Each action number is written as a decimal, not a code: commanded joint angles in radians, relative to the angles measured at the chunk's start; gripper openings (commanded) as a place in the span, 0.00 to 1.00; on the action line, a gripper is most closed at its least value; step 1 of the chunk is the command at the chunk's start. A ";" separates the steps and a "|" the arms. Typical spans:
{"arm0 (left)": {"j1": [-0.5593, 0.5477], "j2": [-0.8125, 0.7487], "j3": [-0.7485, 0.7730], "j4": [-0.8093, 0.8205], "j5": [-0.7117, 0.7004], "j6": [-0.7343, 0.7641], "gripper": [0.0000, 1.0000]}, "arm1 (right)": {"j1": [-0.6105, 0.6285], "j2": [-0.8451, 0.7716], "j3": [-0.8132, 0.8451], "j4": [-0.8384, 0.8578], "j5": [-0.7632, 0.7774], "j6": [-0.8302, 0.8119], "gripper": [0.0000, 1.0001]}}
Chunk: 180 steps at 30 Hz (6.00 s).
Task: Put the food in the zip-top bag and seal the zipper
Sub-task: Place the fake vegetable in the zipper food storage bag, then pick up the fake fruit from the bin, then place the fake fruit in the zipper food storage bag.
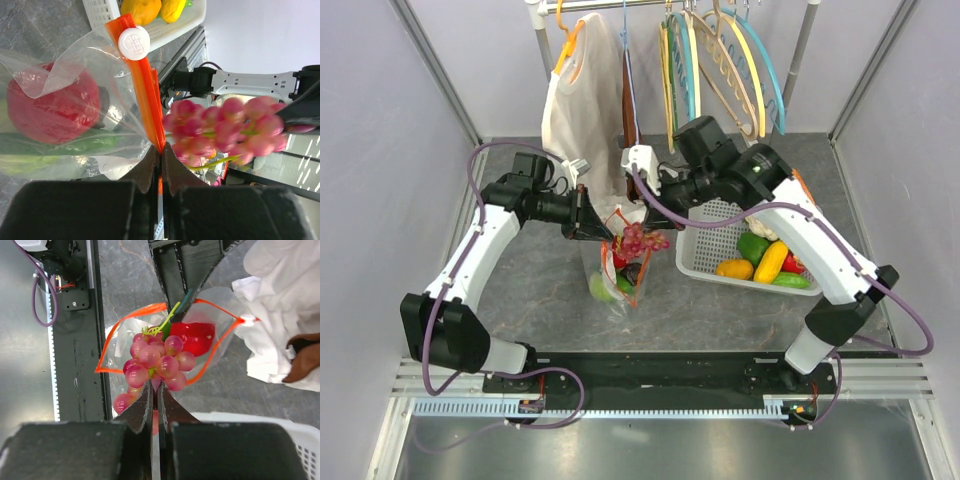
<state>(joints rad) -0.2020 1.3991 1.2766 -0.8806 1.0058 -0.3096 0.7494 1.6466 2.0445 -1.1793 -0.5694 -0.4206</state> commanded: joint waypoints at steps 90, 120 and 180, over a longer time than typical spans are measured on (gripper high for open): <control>0.042 -0.069 -0.151 0.106 0.151 -0.013 0.02 | -0.584 -0.354 -0.960 -0.158 0.510 -1.983 0.95; 0.044 -0.052 -0.128 0.108 0.131 -0.026 0.02 | -0.530 -0.309 -1.094 0.076 0.494 -1.927 0.79; 0.058 -0.051 -0.083 0.124 0.217 -0.071 0.02 | -0.032 0.151 -0.400 0.382 -0.132 0.674 0.30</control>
<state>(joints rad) -0.1425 1.3632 1.1530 -0.7853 1.1503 -0.3553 0.7147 1.7653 1.6238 -0.8238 -0.7639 0.2176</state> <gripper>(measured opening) 0.033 0.542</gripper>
